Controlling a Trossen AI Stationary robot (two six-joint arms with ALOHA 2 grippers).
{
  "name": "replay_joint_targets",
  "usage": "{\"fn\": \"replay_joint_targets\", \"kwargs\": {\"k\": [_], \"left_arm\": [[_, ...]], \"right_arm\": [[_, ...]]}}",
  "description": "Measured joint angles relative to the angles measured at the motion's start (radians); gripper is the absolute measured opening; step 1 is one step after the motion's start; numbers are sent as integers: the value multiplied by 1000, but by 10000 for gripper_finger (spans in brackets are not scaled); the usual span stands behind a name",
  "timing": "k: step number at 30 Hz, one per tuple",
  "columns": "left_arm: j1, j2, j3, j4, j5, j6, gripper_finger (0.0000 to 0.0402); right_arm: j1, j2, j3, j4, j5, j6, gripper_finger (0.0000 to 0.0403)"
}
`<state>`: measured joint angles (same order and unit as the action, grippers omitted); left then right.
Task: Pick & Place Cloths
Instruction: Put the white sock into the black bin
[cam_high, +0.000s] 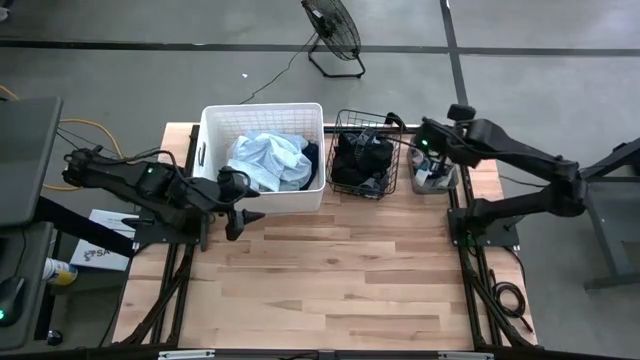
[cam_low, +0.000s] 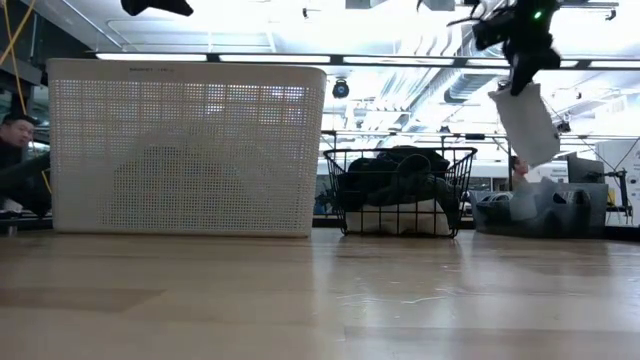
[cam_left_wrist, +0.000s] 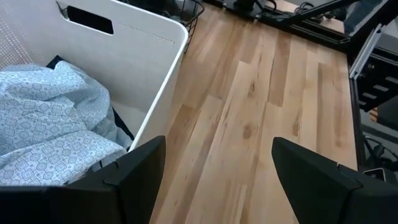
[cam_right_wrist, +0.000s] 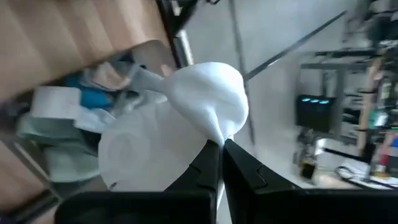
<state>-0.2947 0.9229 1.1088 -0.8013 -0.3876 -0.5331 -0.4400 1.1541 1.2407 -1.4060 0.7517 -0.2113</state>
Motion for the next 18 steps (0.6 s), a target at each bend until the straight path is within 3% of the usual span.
{"fn": "replay_joint_targets", "kwargs": {"k": [9,18], "left_arm": [[0,8,0,0,1,-32,289],[0,9,0,-1,1,-32,289]], "right_arm": [[-126,168,-14,59,-177,-56,4],[-264,245,-166,157,-261,-30,4]]}}
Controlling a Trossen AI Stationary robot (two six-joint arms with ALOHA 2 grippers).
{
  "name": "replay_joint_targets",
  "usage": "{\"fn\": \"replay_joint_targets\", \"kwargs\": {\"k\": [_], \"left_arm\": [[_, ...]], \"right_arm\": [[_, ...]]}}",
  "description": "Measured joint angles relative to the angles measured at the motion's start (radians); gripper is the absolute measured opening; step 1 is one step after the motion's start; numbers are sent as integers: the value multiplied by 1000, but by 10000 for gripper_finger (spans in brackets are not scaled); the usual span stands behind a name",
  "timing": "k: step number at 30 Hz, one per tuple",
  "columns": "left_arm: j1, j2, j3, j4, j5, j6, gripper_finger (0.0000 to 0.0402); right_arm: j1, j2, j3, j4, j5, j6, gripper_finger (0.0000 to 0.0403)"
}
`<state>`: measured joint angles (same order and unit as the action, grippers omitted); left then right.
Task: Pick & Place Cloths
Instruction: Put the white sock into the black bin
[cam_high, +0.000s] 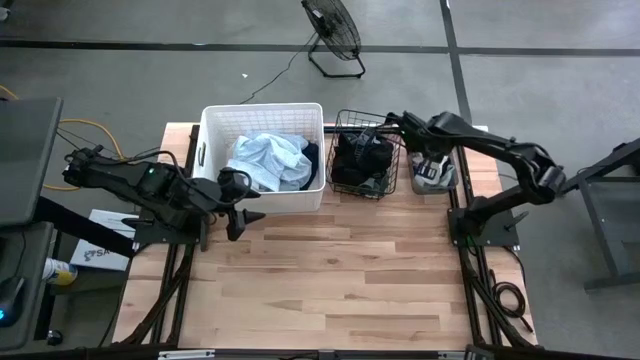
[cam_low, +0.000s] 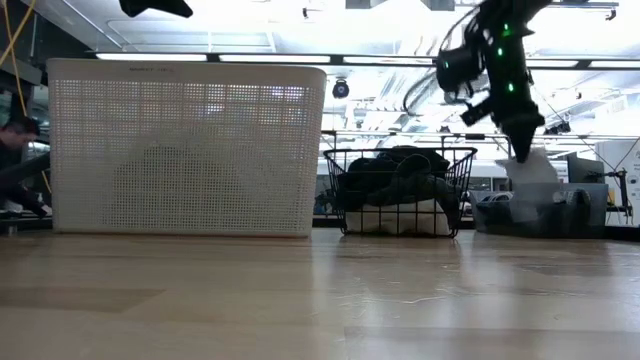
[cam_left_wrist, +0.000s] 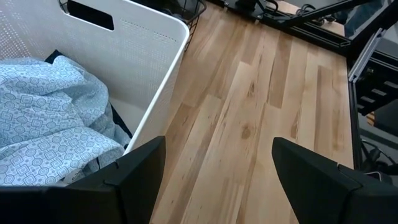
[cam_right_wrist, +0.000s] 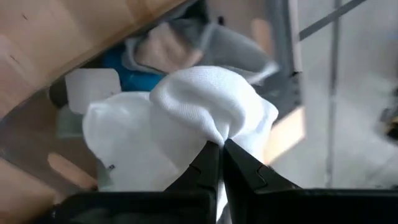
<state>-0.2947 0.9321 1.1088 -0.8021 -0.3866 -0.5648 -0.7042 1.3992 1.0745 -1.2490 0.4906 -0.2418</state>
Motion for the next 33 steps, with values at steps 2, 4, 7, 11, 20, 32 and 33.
{"fn": "replay_joint_targets", "kwargs": {"k": [2,4,7,11,20,32,33], "left_arm": [[0,0,0,0,0,0,289],[0,0,0,0,0,1,289],[0,0,0,0,0,2,289],[0,0,0,0,0,2,289],[0,0,0,0,0,2,289],[0,0,0,0,1,-19,289],[0,0,0,0,1,-19,289]], "right_arm": [[-20,4,-43,50,-24,-16,4],[-31,8,-79,94,-29,-36,4],[-44,8,-125,154,-39,-82,4],[-62,8,-176,212,-77,-140,4],[-108,7,-305,297,-201,-298,4],[-143,-4,-344,360,-242,-232,4],[-143,-10,-345,357,-246,-223,4]]}}
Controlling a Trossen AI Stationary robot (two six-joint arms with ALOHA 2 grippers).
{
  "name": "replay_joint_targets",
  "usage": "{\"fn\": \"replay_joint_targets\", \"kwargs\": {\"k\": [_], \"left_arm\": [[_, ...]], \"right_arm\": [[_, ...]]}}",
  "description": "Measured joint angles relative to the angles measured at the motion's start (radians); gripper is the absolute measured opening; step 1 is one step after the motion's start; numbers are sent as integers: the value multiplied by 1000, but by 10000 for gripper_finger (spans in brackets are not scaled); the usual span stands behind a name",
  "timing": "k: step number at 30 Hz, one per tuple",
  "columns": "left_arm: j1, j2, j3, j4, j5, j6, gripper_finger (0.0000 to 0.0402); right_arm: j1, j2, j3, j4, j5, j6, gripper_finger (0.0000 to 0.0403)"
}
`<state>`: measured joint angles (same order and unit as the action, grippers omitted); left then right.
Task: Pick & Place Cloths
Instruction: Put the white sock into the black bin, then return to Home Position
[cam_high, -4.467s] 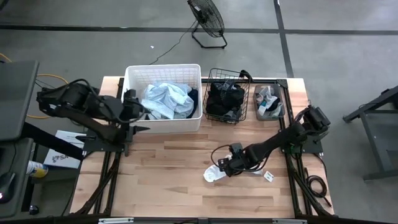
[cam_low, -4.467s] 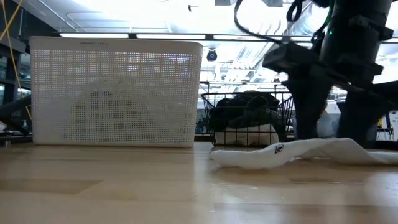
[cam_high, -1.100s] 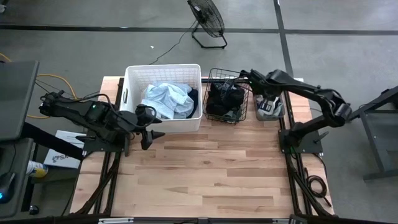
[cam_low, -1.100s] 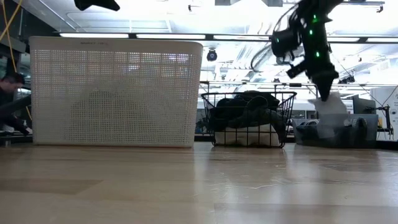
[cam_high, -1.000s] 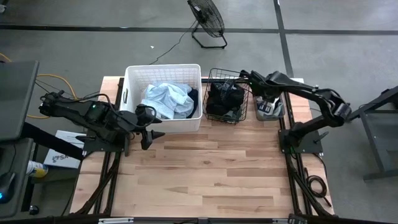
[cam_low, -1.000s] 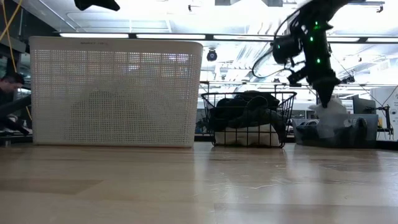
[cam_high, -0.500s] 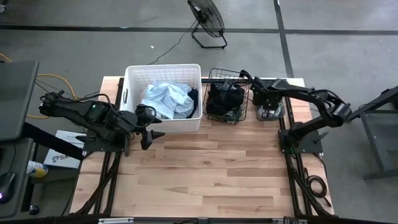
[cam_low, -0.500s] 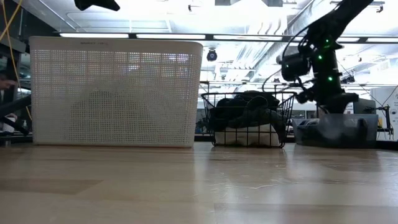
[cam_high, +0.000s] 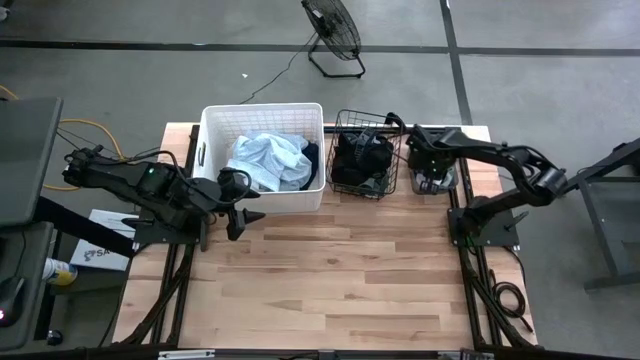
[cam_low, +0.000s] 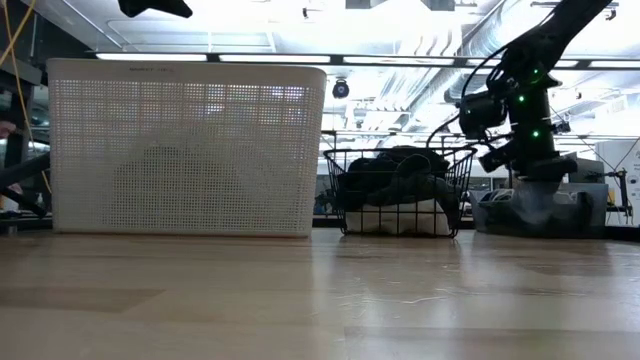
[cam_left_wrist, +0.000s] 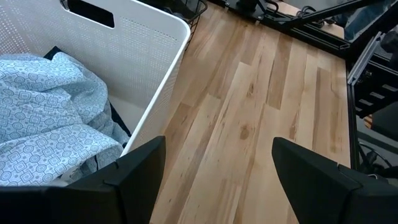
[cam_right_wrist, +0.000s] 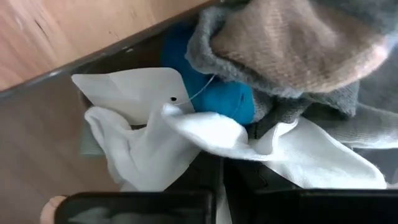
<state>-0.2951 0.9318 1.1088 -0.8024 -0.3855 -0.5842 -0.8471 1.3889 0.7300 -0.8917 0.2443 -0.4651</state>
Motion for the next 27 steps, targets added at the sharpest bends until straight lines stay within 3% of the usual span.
{"fn": "replay_joint_targets", "kwargs": {"k": [5,17,22,27], "left_arm": [[0,0,0,0,0,0,289],[0,0,0,1,0,0,289],[0,0,0,1,3,3,289],[0,0,0,0,3,3,289]], "right_arm": [[0,-54,0,0,-2,49,50],[0,-275,0,-13,7,80,252],[0,-371,0,-26,-42,88,287],[1,-452,0,-19,-72,165,295]]}}
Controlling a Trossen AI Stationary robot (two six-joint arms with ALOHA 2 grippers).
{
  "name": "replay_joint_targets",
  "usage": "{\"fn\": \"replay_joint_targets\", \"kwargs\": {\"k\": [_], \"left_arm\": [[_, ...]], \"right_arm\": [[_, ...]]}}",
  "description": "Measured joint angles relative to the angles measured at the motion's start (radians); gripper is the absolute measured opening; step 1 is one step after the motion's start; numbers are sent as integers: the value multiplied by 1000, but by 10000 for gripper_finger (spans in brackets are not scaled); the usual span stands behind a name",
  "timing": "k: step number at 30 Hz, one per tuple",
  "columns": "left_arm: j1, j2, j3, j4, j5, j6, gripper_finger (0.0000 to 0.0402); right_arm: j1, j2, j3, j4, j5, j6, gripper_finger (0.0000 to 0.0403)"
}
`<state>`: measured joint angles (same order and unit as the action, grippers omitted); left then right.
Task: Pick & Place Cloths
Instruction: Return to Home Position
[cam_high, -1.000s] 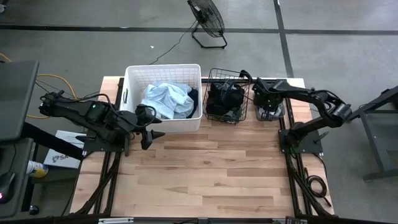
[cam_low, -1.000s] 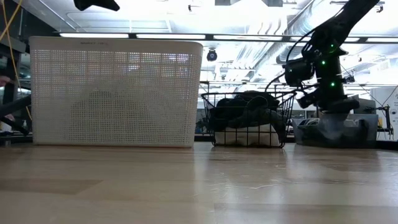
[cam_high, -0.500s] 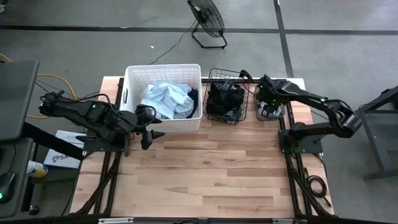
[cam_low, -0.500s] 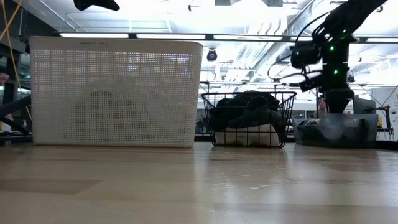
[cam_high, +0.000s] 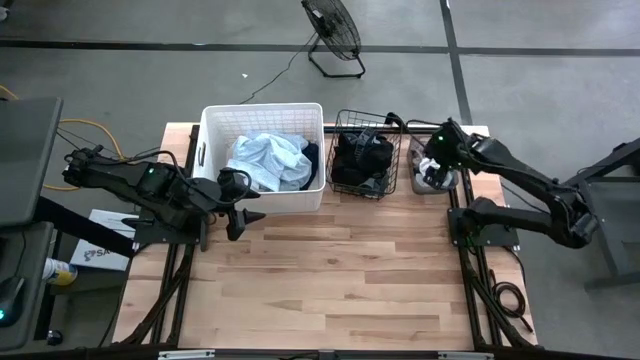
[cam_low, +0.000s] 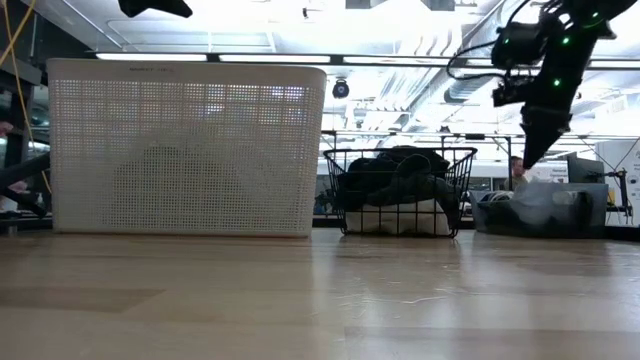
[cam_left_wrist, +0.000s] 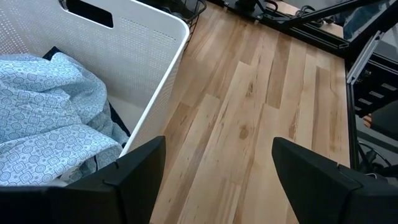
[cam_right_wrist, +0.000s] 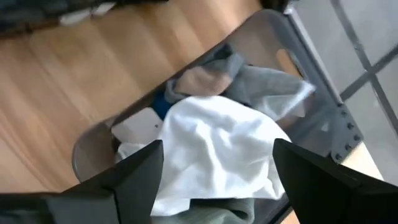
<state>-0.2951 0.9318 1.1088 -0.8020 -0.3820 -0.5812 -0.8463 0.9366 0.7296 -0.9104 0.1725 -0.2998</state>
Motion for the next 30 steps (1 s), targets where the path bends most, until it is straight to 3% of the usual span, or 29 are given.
{"fn": "replay_joint_targets", "kwargs": {"k": [4,6,9,13,16,23,30], "left_arm": [[0,-1,0,0,0,0,289],[0,-1,0,7,9,2,289],[0,-2,0,45,42,83,289],[0,-30,0,85,81,204,289],[0,-70,-27,118,77,237,289],[0,-233,-247,381,117,318,289],[0,-373,-463,616,205,374,289]], "right_arm": [[0,-61,0,-2,-5,90,294],[0,-100,0,-6,-70,114,294],[0,-162,0,12,-238,134,293],[0,-251,0,53,-548,161,293],[0,-306,0,71,-682,199,293],[0,-396,0,61,-718,281,293],[0,-461,0,87,-862,366,293]]}}
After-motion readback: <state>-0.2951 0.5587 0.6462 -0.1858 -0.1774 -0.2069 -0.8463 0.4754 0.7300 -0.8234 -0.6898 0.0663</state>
